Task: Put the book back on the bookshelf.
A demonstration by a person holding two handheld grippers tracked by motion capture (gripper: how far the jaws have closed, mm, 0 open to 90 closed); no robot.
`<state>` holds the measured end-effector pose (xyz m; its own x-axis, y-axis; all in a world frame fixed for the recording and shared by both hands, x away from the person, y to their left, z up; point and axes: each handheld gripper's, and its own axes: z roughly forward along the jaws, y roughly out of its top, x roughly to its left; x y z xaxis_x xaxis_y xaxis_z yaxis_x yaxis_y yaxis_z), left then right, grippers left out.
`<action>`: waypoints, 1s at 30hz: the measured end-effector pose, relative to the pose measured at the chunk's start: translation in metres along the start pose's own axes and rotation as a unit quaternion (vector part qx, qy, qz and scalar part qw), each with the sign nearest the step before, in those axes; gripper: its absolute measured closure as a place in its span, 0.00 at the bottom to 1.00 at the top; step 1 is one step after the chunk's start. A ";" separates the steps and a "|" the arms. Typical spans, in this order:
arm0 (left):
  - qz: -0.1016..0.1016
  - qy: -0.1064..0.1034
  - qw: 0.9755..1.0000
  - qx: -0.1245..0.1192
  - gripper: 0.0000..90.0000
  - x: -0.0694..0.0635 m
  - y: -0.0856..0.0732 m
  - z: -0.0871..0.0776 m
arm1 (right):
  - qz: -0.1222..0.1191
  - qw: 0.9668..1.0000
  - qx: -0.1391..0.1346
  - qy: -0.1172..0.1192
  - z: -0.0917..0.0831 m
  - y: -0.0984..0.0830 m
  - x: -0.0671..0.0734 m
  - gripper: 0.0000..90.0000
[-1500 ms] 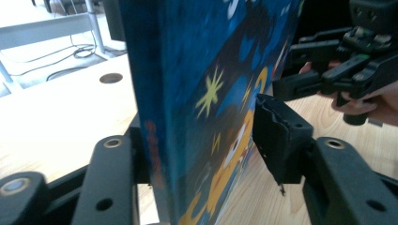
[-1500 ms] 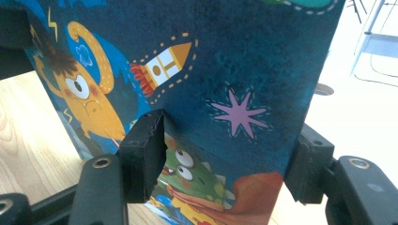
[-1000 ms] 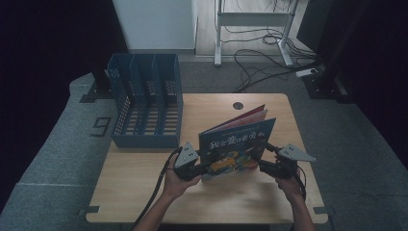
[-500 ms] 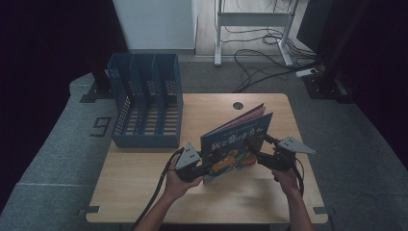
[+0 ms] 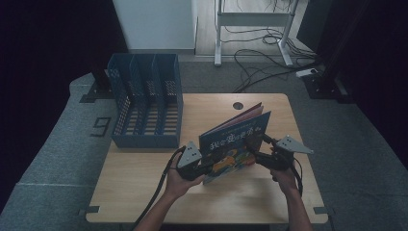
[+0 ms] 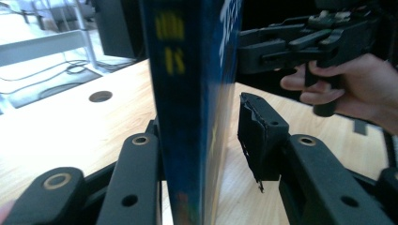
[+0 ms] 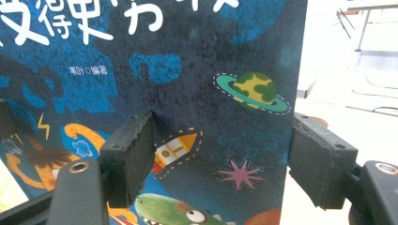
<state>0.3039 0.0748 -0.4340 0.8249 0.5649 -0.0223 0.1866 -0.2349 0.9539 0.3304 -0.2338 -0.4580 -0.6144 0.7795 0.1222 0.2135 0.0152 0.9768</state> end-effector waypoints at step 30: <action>0.008 -0.004 0.998 -0.054 0.90 -0.009 0.003 -0.009 | -0.008 1.000 0.008 0.023 0.010 -0.003 0.010 0.34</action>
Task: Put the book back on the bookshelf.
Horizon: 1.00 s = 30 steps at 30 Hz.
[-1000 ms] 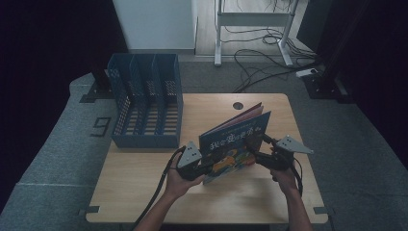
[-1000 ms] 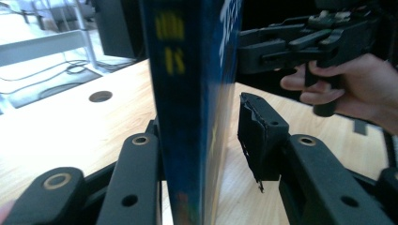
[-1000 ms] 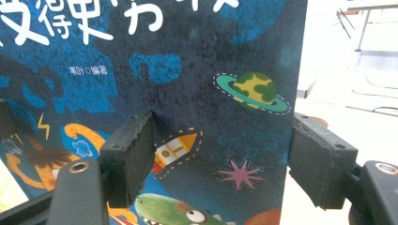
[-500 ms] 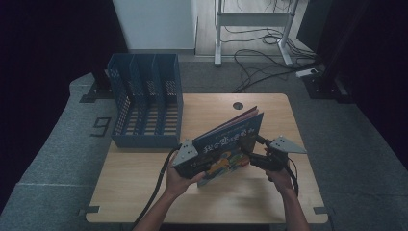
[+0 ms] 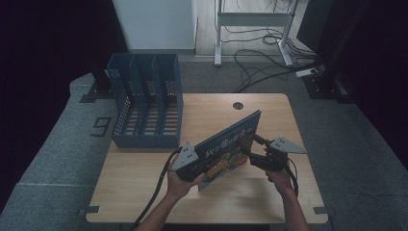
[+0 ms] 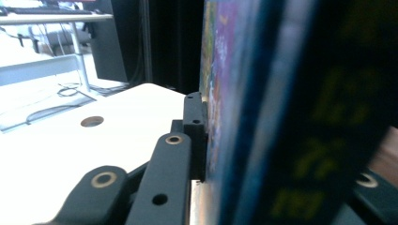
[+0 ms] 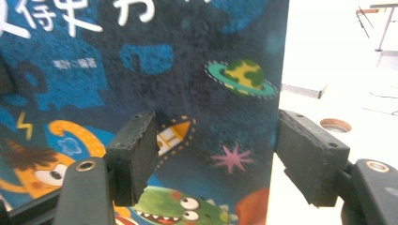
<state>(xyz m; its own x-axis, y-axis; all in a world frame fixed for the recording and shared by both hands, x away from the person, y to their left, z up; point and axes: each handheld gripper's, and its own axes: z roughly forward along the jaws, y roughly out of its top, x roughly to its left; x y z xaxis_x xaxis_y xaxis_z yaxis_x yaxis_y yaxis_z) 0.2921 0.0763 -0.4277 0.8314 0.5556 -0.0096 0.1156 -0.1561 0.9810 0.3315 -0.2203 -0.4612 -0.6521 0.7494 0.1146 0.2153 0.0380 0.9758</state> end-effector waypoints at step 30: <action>-0.022 0.021 0.999 -0.027 0.91 -0.005 0.006 -0.007 | 0.018 1.000 -0.002 -0.003 -0.008 -0.004 -0.006 0.34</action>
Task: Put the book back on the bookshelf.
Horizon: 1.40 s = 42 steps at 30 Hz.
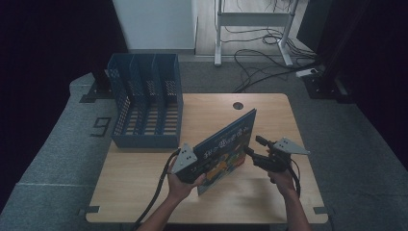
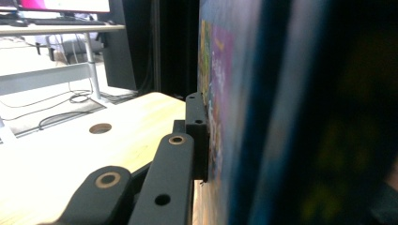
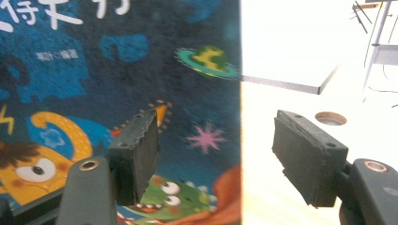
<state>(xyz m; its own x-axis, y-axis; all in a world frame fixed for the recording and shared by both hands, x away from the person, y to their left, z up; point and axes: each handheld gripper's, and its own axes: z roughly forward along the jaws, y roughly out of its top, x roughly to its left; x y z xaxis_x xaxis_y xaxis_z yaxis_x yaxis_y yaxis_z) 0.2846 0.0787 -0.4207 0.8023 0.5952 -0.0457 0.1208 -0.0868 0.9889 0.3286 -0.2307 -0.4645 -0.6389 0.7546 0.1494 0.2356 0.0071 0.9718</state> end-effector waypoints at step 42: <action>-0.020 0.044 0.998 -0.041 0.91 0.032 0.053 -0.070 | 0.033 0.995 0.083 -0.055 -0.001 -0.038 -0.017 0.36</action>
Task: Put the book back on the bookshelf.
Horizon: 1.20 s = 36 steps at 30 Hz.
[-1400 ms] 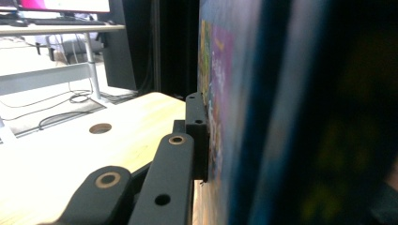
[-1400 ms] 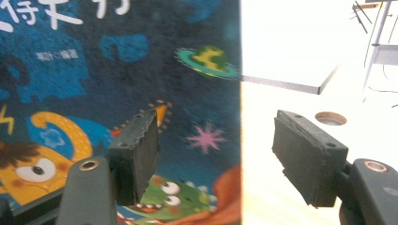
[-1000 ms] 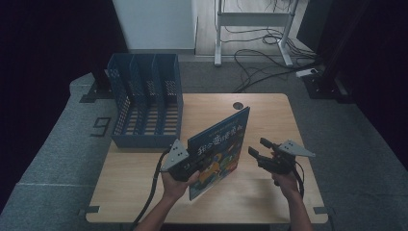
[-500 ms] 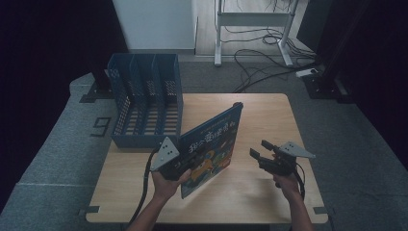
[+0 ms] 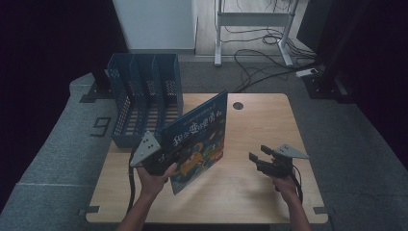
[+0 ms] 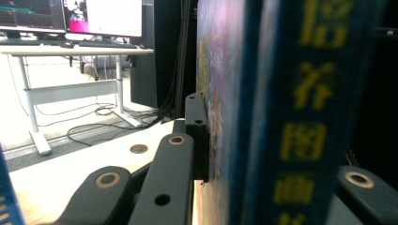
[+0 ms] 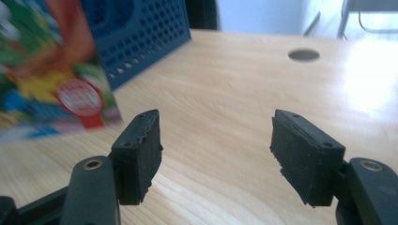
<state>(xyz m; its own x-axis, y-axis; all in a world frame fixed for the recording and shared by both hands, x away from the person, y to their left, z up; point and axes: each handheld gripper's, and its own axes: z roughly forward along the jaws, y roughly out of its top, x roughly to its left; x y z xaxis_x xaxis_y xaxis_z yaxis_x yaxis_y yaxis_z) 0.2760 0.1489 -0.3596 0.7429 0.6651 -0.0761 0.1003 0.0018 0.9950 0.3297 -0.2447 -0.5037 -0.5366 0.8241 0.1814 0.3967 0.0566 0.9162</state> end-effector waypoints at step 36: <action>0.000 0.055 0.998 -0.022 0.91 0.026 0.037 -0.037 | 0.005 0.982 0.146 -0.117 0.033 -0.038 -0.016 0.38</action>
<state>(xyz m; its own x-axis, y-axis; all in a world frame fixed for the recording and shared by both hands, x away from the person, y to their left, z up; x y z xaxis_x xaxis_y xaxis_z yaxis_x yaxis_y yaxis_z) 0.2744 0.1938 -0.3227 0.6655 0.7429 -0.0717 0.0700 0.0336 0.9970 0.3477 -0.2413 -0.5536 -0.3597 0.9303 0.0716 0.6160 0.1791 0.7671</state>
